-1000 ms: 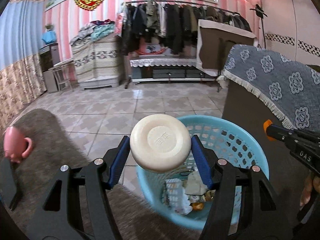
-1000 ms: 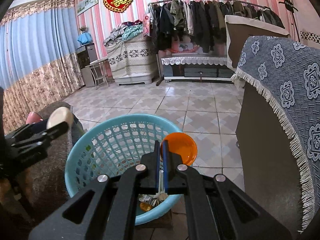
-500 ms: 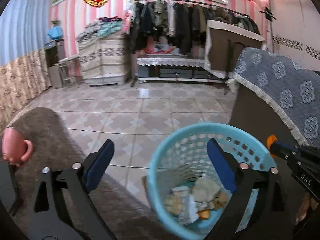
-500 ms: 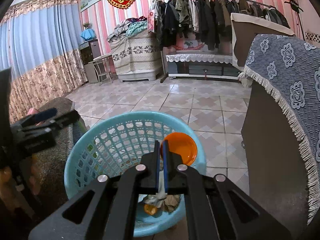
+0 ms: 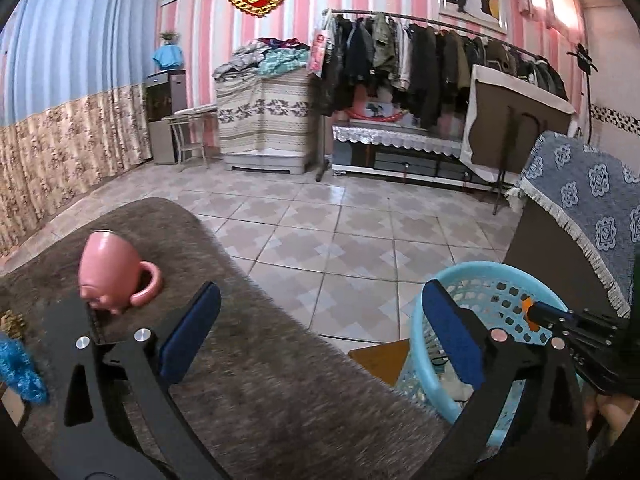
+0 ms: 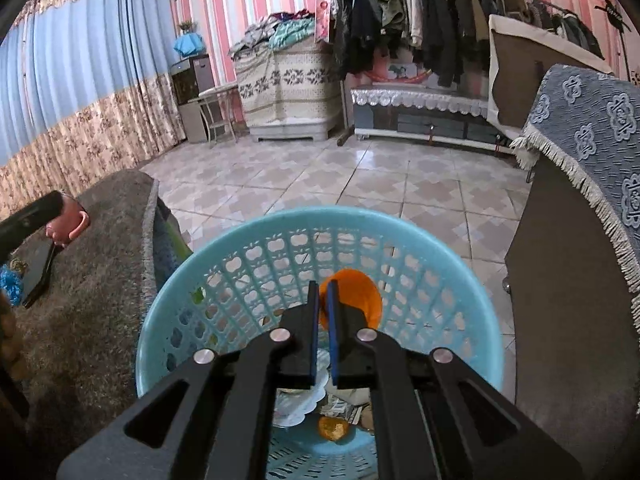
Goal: Collect trash
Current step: 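Open the left tool to drop the disc while the right tool releases the bowl, then move both tools back to the carpet toward the black bin and blue bag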
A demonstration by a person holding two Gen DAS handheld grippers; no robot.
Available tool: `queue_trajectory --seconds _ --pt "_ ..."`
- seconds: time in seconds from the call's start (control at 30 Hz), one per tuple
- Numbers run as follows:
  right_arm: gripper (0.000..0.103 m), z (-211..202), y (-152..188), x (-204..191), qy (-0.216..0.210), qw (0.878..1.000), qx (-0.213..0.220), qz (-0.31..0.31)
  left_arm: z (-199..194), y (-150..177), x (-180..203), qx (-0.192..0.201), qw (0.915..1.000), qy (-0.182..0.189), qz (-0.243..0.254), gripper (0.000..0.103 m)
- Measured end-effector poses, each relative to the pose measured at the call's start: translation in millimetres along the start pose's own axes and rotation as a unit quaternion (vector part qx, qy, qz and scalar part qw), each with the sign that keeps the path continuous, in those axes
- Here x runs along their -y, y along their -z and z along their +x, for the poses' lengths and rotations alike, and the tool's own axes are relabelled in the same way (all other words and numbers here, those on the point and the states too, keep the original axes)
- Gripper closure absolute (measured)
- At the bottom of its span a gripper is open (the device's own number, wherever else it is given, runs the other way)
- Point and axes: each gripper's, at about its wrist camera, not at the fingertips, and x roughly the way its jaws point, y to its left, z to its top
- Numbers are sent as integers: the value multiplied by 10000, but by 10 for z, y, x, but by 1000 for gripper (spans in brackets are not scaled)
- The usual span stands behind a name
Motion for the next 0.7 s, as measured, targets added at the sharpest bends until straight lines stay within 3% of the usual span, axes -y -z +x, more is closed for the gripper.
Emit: queue_trajectory --seconds 0.03,0.13,0.23,0.43,0.7 --pt "91 10 -5 -6 -7 10000 -34 -1 -28 -3 -33 17 10000 -45 -12 6" --pt "45 -29 -38 -6 28 10000 30 42 -123 -7 -120 63 9998 -171 -17 6" --pt "40 -105 -79 -23 71 9999 150 42 -218 -3 -208 110 9997 -211 -57 6" --pt "16 -266 -144 -71 185 9990 390 70 -408 43 -338 190 9992 -279 -198 6" --pt "8 -527 -215 -263 182 9974 682 111 -728 171 -607 237 9979 -442 -411 6"
